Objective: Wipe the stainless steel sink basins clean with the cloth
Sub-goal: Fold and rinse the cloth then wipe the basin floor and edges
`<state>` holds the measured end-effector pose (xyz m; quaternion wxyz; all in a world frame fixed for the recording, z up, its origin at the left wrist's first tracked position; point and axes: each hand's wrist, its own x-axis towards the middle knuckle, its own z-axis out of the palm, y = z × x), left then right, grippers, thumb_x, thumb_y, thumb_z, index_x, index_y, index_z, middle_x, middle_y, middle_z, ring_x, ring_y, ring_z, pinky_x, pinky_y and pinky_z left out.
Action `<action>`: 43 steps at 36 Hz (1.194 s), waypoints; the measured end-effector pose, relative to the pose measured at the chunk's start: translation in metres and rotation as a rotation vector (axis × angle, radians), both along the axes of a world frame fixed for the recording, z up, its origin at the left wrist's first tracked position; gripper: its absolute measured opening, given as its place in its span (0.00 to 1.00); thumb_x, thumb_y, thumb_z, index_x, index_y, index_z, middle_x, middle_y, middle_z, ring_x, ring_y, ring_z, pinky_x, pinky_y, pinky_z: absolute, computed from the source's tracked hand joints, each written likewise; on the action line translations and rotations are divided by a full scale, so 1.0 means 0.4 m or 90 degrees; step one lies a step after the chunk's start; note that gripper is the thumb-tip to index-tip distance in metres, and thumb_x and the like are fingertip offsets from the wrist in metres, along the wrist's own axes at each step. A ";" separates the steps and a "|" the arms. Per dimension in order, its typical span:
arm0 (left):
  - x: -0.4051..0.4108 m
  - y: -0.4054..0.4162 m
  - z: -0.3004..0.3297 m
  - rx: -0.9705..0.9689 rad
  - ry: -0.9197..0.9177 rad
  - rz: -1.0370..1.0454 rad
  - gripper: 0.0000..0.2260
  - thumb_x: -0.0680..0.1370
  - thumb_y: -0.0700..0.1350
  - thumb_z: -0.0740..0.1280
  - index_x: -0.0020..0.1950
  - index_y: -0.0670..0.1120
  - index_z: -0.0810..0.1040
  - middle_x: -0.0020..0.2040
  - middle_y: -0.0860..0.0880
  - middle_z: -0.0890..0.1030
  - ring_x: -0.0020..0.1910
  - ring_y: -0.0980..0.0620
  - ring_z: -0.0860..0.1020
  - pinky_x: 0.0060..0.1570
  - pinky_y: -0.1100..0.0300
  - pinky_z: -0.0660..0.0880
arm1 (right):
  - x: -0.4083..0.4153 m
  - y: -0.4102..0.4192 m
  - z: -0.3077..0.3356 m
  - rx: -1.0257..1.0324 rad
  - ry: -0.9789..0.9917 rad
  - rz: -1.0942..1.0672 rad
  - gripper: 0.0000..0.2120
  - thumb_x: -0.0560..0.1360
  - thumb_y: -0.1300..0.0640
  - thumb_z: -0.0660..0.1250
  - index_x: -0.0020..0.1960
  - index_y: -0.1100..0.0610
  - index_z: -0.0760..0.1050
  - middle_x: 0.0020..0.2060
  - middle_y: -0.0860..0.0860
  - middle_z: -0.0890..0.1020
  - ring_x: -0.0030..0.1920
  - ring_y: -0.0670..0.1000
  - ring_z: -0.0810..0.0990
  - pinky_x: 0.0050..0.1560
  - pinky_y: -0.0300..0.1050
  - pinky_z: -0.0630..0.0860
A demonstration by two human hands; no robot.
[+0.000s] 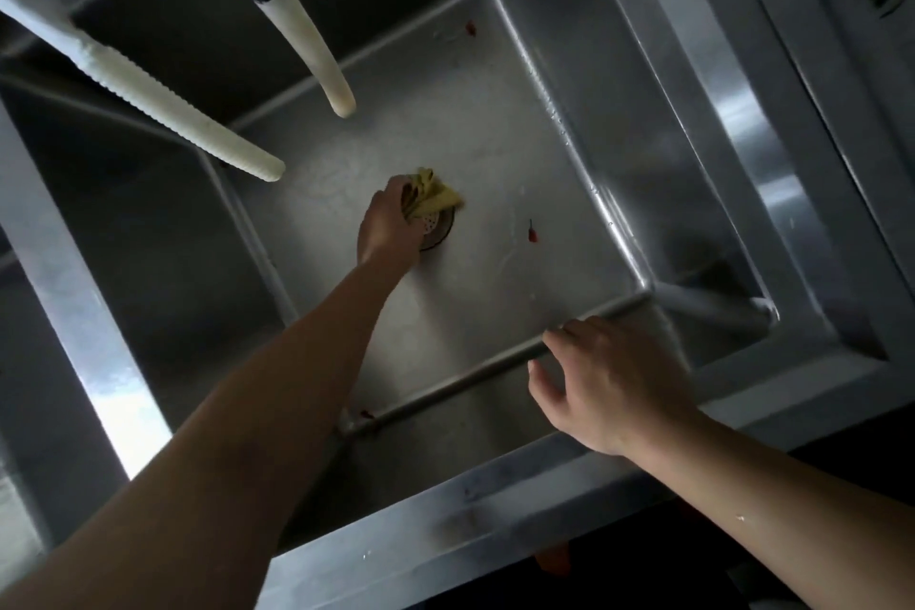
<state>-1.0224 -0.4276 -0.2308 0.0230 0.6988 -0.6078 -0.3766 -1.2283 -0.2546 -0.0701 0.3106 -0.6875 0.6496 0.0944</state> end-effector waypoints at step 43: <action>0.213 0.147 0.079 0.138 0.105 0.379 0.18 0.70 0.43 0.75 0.61 0.49 0.82 0.40 0.44 0.86 0.37 0.49 0.85 0.31 0.62 0.79 | -0.006 0.002 -0.007 0.010 0.011 0.008 0.15 0.74 0.47 0.60 0.48 0.56 0.81 0.43 0.50 0.83 0.47 0.53 0.80 0.45 0.48 0.77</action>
